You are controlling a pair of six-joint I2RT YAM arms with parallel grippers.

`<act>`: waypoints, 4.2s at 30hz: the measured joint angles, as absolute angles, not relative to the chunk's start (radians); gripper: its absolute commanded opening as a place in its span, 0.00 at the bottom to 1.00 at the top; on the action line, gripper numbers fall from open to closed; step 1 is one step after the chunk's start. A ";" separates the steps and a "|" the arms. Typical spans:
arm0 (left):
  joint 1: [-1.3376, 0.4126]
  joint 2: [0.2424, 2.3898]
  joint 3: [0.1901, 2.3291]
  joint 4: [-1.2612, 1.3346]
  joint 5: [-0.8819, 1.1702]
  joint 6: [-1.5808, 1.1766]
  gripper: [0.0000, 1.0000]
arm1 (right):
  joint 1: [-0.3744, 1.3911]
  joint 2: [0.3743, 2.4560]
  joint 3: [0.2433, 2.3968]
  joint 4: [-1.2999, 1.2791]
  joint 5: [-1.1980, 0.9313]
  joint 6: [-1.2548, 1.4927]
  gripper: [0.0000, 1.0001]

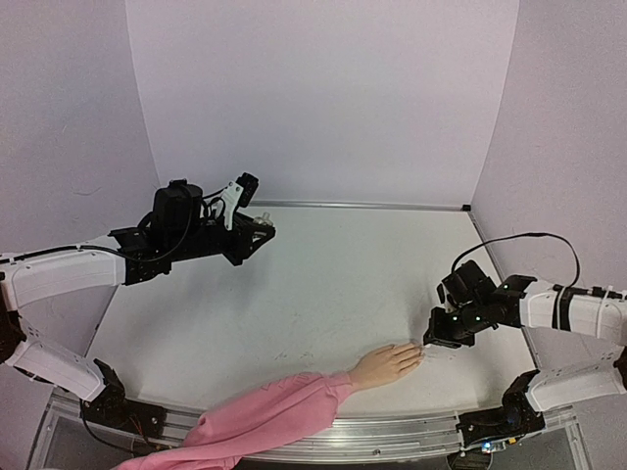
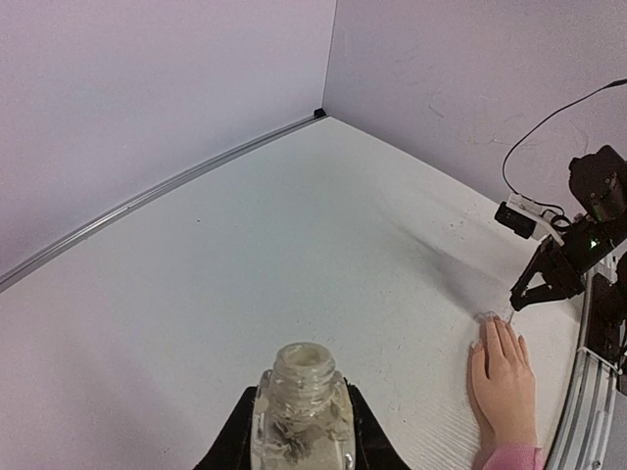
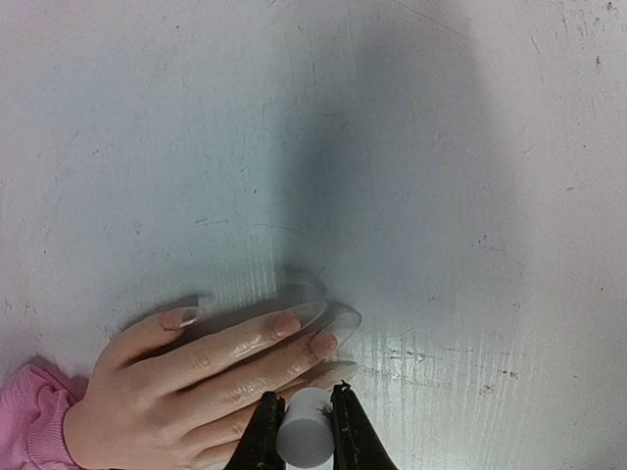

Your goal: Paint the nails

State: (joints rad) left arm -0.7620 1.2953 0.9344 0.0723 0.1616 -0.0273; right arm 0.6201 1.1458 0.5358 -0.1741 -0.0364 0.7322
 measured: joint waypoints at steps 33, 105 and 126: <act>-0.762 1.295 0.934 0.072 0.161 -0.027 0.00 | 0.630 1.219 0.536 -0.187 0.065 0.833 0.00; -0.762 1.287 0.934 0.072 0.163 -0.027 0.00 | 0.640 1.008 0.585 -0.261 0.150 0.840 0.00; -0.799 1.361 0.862 0.065 0.542 0.216 0.00 | 0.844 1.389 1.071 0.290 -0.326 0.353 0.00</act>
